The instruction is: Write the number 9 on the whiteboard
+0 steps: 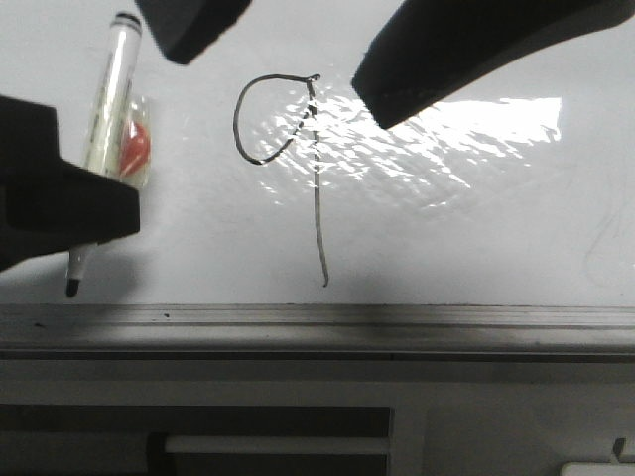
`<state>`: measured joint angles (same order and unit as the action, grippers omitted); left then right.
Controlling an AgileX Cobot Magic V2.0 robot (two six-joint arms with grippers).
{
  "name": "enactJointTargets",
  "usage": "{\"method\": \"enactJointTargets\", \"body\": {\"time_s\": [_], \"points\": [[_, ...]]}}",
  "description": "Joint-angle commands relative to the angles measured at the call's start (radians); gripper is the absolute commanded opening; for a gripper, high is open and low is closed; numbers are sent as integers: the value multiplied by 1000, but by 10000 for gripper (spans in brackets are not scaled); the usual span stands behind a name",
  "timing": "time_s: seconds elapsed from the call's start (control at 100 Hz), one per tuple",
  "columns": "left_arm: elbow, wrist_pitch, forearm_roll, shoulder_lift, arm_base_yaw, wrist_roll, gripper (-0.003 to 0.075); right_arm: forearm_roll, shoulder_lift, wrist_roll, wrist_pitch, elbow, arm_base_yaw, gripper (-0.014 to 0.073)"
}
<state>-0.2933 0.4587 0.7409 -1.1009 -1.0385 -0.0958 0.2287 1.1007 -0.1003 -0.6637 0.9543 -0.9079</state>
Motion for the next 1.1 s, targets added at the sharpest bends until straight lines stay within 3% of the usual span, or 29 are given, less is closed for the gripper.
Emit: {"method": "enactJointTargets", "body": {"time_s": [0.0,0.3,0.68,0.75,0.95,1.09], "points": [[-30,75,58,-28,-4,6,-20,15,-23,-6,38,30,1,522],[-38,158,25,-77,-4,12,-20,18,-23,-6,-13,30,1,522],[-65,155,23,-127,-4,12,-16,41,-23,-6,-20,30,1,522],[-65,155,14,-127,-4,12,35,41,-23,-6,-20,30,1,522],[-65,157,4,-123,-4,12,342,41,-23,-6,-10,30,1,521],[-65,155,4,-93,-4,12,375,30,-24,-6,22,30,1,468]]}}
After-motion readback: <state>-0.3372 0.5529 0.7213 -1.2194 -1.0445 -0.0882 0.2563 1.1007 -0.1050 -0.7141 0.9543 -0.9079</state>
